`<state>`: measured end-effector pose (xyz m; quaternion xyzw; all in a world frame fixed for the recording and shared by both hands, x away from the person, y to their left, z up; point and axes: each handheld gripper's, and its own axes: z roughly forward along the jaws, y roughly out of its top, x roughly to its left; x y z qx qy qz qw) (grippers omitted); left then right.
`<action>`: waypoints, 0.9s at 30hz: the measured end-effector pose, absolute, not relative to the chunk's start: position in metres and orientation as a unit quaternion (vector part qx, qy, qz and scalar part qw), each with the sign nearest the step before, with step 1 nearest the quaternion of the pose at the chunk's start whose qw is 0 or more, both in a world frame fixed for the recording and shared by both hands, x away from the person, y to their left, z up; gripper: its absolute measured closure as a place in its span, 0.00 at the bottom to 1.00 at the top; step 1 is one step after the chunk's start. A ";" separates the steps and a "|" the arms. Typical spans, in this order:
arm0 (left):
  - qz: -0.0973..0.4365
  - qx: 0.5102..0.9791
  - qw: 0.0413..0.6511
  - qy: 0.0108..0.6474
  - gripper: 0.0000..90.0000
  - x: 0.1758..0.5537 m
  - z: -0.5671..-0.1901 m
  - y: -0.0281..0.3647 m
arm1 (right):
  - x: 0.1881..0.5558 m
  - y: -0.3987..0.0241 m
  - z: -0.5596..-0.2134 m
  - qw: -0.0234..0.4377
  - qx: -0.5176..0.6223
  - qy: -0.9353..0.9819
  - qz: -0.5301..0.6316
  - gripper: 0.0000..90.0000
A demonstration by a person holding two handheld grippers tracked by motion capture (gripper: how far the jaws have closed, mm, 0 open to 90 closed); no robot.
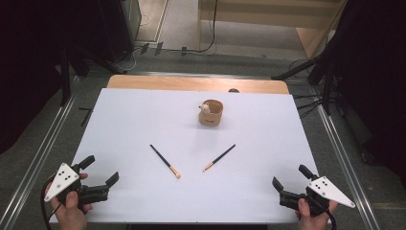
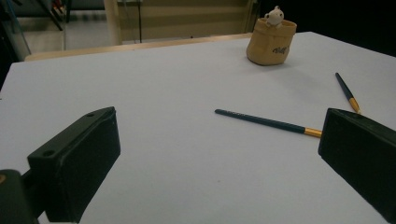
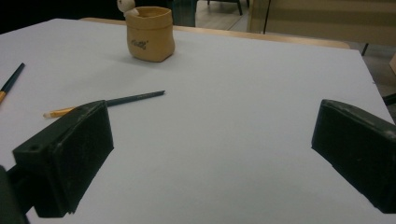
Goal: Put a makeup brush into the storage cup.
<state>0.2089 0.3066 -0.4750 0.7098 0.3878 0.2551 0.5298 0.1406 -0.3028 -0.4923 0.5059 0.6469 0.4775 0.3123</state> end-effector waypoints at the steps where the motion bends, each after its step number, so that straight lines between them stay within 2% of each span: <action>1: 0.257 0.710 0.529 0.388 0.00 0.208 -0.474 0.306 | 0.141 -0.301 -0.492 0.310 0.505 0.649 0.477 0.00; 12: 0.256 0.709 0.535 0.381 0.00 0.207 -0.471 0.302 | 0.143 -0.294 -0.488 0.290 0.492 0.661 0.486 0.00; 14: 0.258 0.712 0.533 0.377 0.00 0.208 -0.470 0.298 | 0.147 -0.290 -0.487 0.273 0.479 0.676 0.490 0.02; 27: 0.259 0.716 0.533 0.370 0.00 0.210 -0.470 0.294 | 0.158 -0.275 -0.472 0.269 0.462 0.696 0.478 0.02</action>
